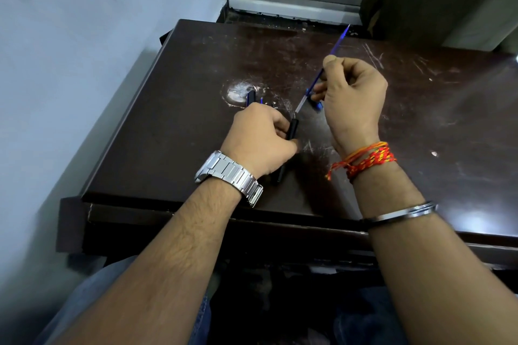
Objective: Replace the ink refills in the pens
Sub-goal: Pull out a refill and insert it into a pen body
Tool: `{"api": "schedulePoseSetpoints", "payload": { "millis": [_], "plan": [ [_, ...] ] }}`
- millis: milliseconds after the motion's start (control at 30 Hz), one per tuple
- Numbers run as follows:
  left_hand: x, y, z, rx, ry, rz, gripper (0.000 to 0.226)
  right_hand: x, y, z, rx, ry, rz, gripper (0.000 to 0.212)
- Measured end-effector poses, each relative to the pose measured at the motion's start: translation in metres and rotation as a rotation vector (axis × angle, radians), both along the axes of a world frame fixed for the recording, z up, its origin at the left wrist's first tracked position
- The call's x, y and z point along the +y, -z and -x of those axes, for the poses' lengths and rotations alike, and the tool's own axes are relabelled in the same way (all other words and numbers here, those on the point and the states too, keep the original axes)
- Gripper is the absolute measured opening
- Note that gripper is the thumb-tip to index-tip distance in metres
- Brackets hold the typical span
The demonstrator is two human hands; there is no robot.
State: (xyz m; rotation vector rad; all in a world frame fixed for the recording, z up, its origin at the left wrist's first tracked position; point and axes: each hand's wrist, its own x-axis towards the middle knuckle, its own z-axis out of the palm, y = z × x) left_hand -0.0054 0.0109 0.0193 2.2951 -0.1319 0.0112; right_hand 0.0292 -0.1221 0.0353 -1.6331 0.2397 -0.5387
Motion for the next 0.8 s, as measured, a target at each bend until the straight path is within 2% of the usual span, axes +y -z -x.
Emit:
{"api": "schedulePoseSetpoints", "payload": {
  "millis": [267,367,467,500,567,633,733,800],
  "plan": [
    [0.0,-0.001,0.0,-0.038,-0.029,0.039,0.013,0.007,0.006,0.001,0.119,-0.114,0.052,0.024],
    [0.001,-0.002,-0.001,-0.084,-0.072,0.08,0.022,0.009,0.007,0.003,0.207,-0.173,0.152,0.031],
    [0.001,-0.002,-0.002,-0.11,-0.096,0.115,0.019,0.007,0.009,0.002,0.205,-0.08,0.159,0.035],
    [0.002,-0.002,-0.002,-0.119,-0.103,0.121,0.018,0.006,0.01,0.002,0.195,-0.023,0.226,0.03],
    [0.002,-0.001,-0.003,-0.13,-0.115,0.113,0.016,0.003,0.013,0.002,0.212,0.048,0.502,0.016],
    [0.002,0.0,-0.003,-0.129,-0.125,0.103,0.017,0.001,0.02,0.001,0.299,-0.004,0.731,0.029],
    [0.002,0.0,-0.004,-0.122,-0.129,0.113,0.025,0.001,0.026,-0.002,0.439,-0.093,0.879,0.034],
    [0.002,0.0,-0.003,-0.117,-0.129,0.12,0.026,0.003,0.026,-0.002,0.455,-0.101,0.907,0.033]
  ]
}}
